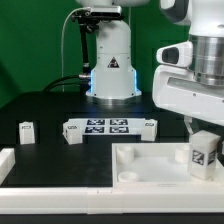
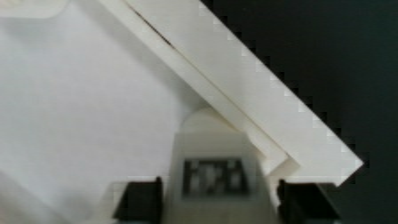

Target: Assemble one leg

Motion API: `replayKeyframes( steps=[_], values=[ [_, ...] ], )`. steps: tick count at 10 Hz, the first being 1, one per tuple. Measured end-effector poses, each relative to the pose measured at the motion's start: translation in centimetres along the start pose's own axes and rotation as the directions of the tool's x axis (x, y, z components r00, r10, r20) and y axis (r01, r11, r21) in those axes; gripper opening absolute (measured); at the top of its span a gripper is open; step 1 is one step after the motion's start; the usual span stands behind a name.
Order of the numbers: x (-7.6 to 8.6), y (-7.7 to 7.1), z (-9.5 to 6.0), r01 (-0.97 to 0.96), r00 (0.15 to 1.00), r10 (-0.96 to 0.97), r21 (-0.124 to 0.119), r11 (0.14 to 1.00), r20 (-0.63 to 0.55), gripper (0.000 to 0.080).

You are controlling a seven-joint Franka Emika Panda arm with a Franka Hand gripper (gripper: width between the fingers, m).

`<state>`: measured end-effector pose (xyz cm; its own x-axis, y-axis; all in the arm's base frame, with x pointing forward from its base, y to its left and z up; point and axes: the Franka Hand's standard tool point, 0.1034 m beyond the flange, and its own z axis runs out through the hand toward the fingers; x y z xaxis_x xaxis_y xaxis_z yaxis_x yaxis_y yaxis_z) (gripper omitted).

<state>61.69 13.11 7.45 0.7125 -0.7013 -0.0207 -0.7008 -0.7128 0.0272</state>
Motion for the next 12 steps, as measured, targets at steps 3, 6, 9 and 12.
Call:
replayKeyframes(
  steps=[3, 6, 9, 12],
  values=[
    [0.16, -0.01, -0.02, 0.192, 0.981, -0.192, 0.004, 0.981, -0.003, 0.0621],
    [0.53, 0.27, 0.00, 0.643, 0.766, -0.643, 0.000, 0.766, -0.005, 0.0648],
    [0.44, 0.39, 0.12, 0.911, 0.413, -0.911, -0.002, 0.413, 0.000, 0.0649],
    [0.70, 0.38, 0.07, 0.956, 0.294, -0.956, -0.005, 0.294, -0.010, 0.0649]
  ],
)
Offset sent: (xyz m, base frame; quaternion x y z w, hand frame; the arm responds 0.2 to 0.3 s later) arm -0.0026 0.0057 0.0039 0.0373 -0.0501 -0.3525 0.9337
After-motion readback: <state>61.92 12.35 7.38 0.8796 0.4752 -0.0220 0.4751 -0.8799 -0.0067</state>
